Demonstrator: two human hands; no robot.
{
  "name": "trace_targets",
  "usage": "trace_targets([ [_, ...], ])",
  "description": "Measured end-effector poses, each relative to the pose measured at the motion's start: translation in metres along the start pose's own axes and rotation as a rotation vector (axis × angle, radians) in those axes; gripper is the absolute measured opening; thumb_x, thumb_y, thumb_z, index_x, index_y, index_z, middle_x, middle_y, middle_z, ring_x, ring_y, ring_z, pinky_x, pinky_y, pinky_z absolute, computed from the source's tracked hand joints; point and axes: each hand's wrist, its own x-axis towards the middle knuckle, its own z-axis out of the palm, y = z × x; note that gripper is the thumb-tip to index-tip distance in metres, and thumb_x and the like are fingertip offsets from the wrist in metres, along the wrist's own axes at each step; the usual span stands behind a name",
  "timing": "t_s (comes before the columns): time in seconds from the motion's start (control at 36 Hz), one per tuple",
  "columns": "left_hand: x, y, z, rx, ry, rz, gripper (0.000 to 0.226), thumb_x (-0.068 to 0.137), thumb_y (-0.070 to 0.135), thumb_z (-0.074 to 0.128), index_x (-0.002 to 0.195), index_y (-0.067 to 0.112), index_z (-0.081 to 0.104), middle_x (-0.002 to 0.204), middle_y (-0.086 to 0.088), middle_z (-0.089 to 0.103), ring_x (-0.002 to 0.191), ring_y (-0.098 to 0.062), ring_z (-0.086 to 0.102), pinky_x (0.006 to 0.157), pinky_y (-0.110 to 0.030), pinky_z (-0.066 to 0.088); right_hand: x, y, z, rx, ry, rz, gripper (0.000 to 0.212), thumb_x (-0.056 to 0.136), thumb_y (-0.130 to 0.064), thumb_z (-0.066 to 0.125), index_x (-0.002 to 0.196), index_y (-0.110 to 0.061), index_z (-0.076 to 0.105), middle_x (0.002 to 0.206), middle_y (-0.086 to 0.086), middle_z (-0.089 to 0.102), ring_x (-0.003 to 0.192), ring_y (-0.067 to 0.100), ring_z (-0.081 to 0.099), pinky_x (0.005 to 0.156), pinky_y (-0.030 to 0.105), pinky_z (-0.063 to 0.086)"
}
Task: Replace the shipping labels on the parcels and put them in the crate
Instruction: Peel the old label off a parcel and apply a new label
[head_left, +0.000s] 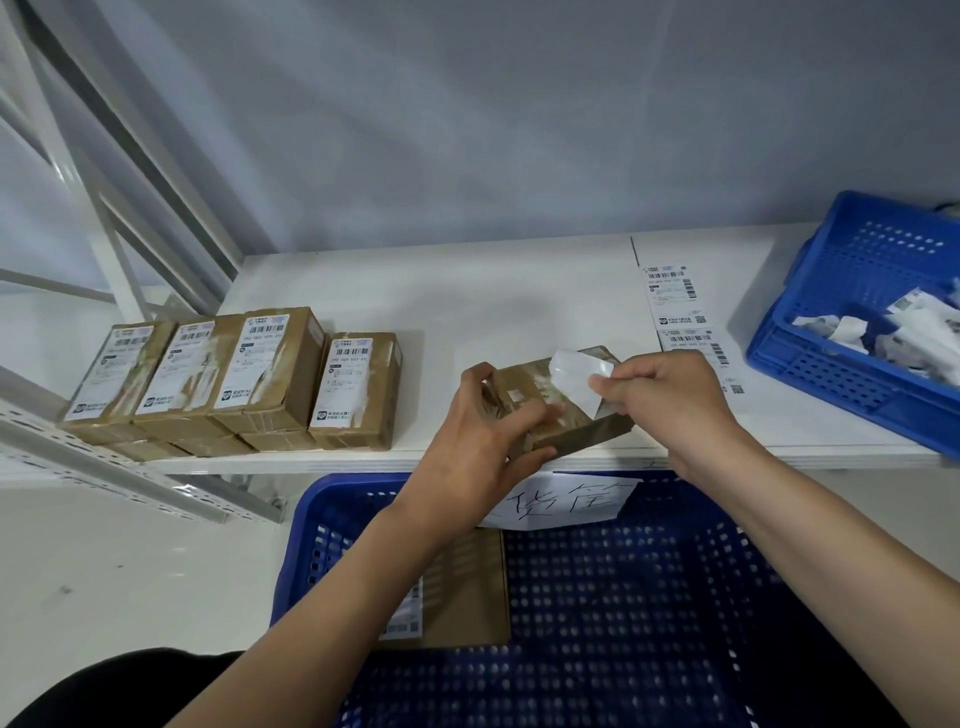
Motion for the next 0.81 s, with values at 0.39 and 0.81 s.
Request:
trace_targets([
  [0.39,-0.0014,0.0015,-0.0013,0.001,0.019,0.007,0.035,0.096,0.042,0.066,0.129,0.037,0.056,0.143,-0.007,0.028,0.121,-0.029,0.052,0.103,-0.036,0.051,0.0041,0.0002,-0.0036,0.019,0.059,0.032,0.024,0.082,-0.010,0.080,0.062,-0.012,0.067,0.065,0.003,0.068,0.072,0.017,0.063,0.078,0.030,0.052],
  [0.81,-0.0002,0.0010,0.0005,-0.003,0.020,-0.068,0.039,0.094,0.043,0.068,0.130,0.035,0.058,0.145,-0.005,0.025,0.126,-0.030,0.048,0.106,-0.041,0.052,0.0086,0.0019,-0.0069,0.105,0.091,0.140,0.021,0.083,-0.006,0.076,0.064,-0.004,0.067,0.070,0.012,0.068,0.062,0.019,0.058,0.067,0.030,0.047],
])
